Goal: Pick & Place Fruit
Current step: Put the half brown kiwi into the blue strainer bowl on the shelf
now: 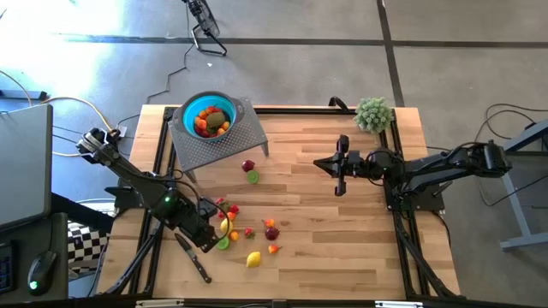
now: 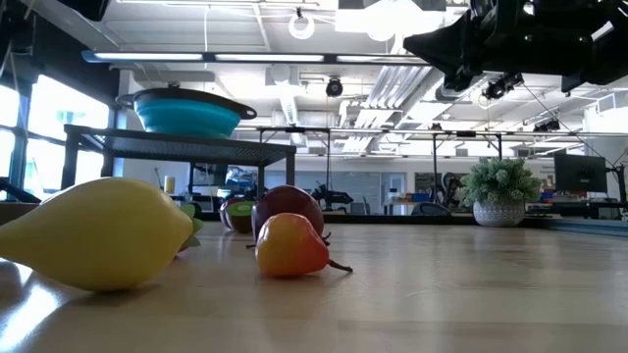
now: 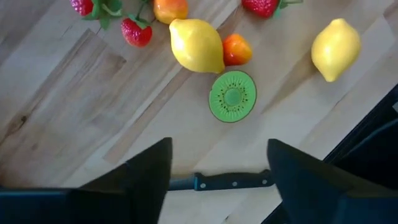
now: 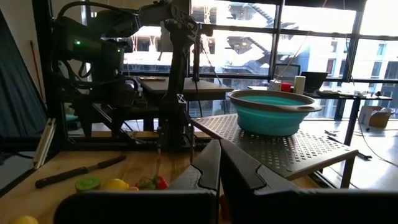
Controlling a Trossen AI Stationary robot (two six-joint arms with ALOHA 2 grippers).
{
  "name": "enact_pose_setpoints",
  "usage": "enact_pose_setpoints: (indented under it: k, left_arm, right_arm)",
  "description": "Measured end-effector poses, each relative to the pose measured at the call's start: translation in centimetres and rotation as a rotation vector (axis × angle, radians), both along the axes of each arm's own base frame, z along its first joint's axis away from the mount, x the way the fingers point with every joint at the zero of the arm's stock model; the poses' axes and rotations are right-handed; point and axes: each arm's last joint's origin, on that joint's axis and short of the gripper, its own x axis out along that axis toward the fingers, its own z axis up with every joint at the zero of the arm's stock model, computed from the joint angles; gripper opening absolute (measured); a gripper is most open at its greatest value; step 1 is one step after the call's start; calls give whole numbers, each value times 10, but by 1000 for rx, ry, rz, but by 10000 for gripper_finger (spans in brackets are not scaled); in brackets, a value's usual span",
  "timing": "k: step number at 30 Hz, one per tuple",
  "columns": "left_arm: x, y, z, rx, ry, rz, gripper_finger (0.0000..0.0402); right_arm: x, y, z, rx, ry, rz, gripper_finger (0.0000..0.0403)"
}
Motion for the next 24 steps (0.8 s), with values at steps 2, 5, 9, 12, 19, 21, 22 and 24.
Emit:
enact_pose_setpoints:
  k: [2, 5, 9, 12, 19, 21, 22, 24]
  left_arm:
    - [1, -1, -2, 4, 9, 7, 281]
    - [3, -3, -6, 1, 27, 3, 309]
    - [8, -6, -13, 31, 46, 7, 328]
    - [12, -8, -20, 66, 56, 17, 330]
    - [24, -17, -39, 79, 93, 26, 331]
    - [29, -21, -42, 63, 72, 23, 331]
    - [32, -23, -44, 53, 58, 21, 331]
    - [37, -26, -46, 33, 31, 20, 331]
  right_arm:
    - [0, 0, 0, 0, 2, 0, 3]
    - [0, 0, 0, 0, 2, 0, 3]
    - [0, 0, 0, -1, 2, 0, 3]
    - [0, 0, 0, -1, 2, 0, 3]
    - [0, 0, 0, -1, 2, 0, 2]
    - [0, 0, 0, -1, 2, 0, 2]
    - [0, 0, 0, -1, 2, 0, 2]
    - [0, 0, 0, -1, 2, 0, 2]
